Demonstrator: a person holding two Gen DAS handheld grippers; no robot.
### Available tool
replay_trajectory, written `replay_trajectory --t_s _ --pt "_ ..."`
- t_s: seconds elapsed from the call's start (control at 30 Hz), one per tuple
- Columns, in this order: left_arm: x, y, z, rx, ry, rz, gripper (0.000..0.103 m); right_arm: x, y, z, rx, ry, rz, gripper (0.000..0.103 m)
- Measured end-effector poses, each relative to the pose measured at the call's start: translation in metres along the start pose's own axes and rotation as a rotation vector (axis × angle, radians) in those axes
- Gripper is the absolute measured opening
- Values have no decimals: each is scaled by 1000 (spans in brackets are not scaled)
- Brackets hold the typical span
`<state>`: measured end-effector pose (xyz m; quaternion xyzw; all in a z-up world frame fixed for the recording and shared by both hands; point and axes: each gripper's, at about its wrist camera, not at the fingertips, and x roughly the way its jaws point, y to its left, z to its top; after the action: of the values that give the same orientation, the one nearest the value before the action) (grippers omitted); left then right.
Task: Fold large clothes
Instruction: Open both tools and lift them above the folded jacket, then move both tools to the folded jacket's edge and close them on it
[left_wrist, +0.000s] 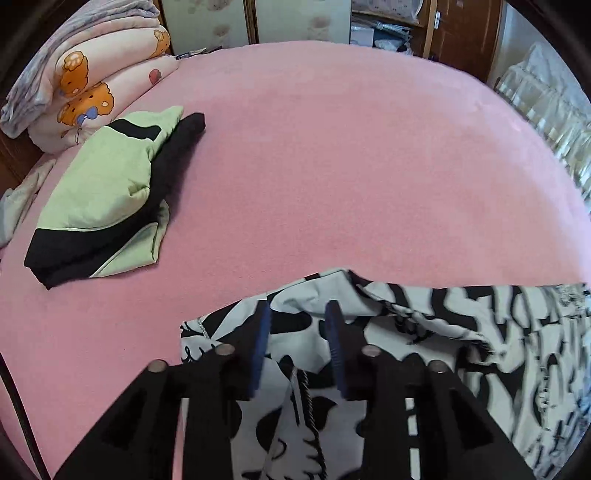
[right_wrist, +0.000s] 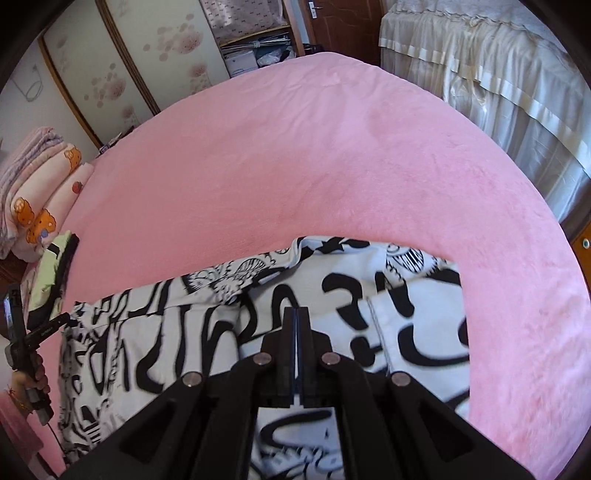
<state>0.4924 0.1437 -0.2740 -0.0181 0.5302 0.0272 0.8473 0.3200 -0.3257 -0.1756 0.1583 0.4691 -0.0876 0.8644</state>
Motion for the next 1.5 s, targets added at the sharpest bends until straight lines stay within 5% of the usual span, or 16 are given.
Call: replay_trajectory --t_s 0.17,0.37,0.53,0.63,0.83,1.07,1.5 --pt "-47 15 -1 -52 -25 -63 59 -37 14 -16 14 15 -13 3" --pt "-107 30 -21 -48 -36 -95 60 -78 31 -44 13 31 -22 5" --pt "-155 42 -47 -55 -68 -122 60 -110 32 -67 58 16 -18 32" --pt "-178 46 -67 -75 -55 -115 61 -126 32 -80 79 1 -15 40" --pt "-215 53 -116 -142 -29 -77 69 -145 30 -104 84 8 -12 42" --pt "-264 43 -182 -84 -32 -20 69 -180 14 -138 81 -44 37 45" --pt "-336 54 -291 -133 25 23 77 -257 -25 -200 20 -58 55 45"
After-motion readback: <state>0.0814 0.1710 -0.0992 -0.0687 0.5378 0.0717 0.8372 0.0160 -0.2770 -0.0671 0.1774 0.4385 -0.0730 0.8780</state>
